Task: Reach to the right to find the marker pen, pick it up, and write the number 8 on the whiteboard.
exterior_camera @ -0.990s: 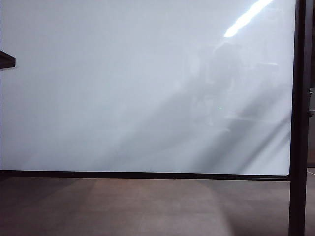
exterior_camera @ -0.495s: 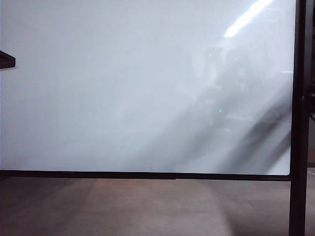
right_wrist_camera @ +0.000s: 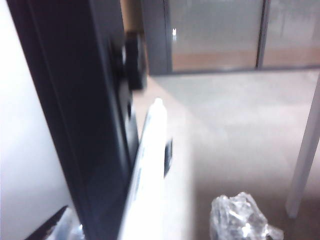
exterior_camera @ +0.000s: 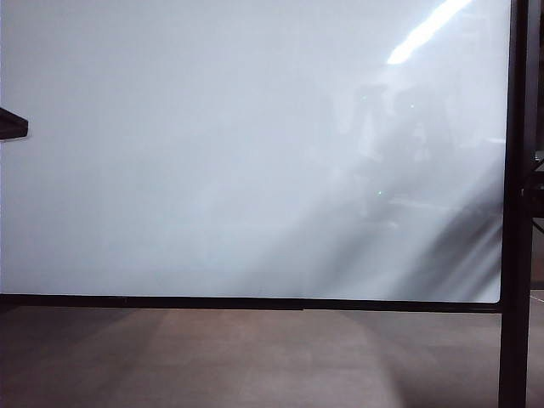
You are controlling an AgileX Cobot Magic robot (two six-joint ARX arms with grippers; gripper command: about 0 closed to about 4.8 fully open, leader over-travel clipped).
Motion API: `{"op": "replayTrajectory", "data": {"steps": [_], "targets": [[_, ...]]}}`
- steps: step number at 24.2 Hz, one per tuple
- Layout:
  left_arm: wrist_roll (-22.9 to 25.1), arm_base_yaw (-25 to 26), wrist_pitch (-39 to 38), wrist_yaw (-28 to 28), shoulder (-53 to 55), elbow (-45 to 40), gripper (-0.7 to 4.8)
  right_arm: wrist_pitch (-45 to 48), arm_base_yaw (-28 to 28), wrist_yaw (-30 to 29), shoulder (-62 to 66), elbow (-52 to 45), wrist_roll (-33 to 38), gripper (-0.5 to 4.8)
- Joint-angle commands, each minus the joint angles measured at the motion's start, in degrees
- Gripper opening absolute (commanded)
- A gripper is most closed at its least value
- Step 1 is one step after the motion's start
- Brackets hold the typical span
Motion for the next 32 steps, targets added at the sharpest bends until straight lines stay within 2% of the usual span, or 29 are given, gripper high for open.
{"op": "replayTrajectory", "data": {"steps": [1, 2, 6, 9, 12, 16, 18, 22, 25, 26, 27, 28, 29, 32], "targets": [[0.0, 0.0, 0.5, 0.0, 0.0, 0.1, -0.05, 1.0, 0.0, -0.2, -0.3, 0.7, 0.3, 2.87], [0.0, 0.0, 0.5, 0.0, 0.0, 0.1, -0.05, 1.0, 0.0, -0.2, -0.3, 0.9, 0.2, 2.61], [0.0, 0.0, 0.5, 0.0, 0.0, 0.1, -0.05, 0.9, 0.0, -0.1, -0.3, 1.0, 0.2, 2.6], [0.0, 0.0, 0.5, 0.0, 0.0, 0.1, -0.05, 0.5, 0.1, -0.2, -0.3, 1.5, 0.3, 1.38], [0.0, 0.0, 0.5, 0.0, 0.0, 0.1, -0.05, 0.7, 0.1, -0.2, -0.3, 1.8, 0.2, -0.05], [0.0, 0.0, 0.5, 0.0, 0.0, 0.1, -0.05, 1.0, -0.1, -0.1, -0.3, 1.9, 0.3, -0.05], [0.0, 0.0, 0.5, 0.0, 0.0, 0.1, -0.05, 5.3, -1.4, 1.3, -1.6, 1.8, 0.5, -0.05], [0.0, 0.0, 0.5, 0.0, 0.0, 0.1, -0.05, 1.2, -5.9, 2.7, -11.0, 1.7, 3.5, -0.05], [0.0, 0.0, 0.3, 0.0, 0.0, 0.3, -0.05, -9.1, -7.3, 3.1, -23.4, 1.5, 4.4, -0.05], [0.0, 0.0, 0.0, -0.1, 0.0, 0.5, -0.05, -12.7, -7.3, 5.0, -27.5, 1.3, 4.4, -0.05], [0.0, 0.0, -1.8, 0.0, 0.0, 1.4, -0.05, -17.2, -7.3, 7.0, -32.0, 1.2, 4.3, -0.05], [0.0, 0.0, -8.7, 0.0, 0.0, 4.8, -0.05, -24.7, -7.3, 7.9, -39.2, 1.2, 4.6, -0.05], [0.0, 0.0, -13.1, 0.0, 0.1, 7.5, -0.05, -28.3, -7.1, 7.8, -42.6, 1.2, 5.7, -0.05], [0.0, 0.0, -17.1, 0.0, 0.2, 12.0, -0.05, -37.7, -4.2, 7.3, -50.7, 1.1, 8.0, -0.05]]}}
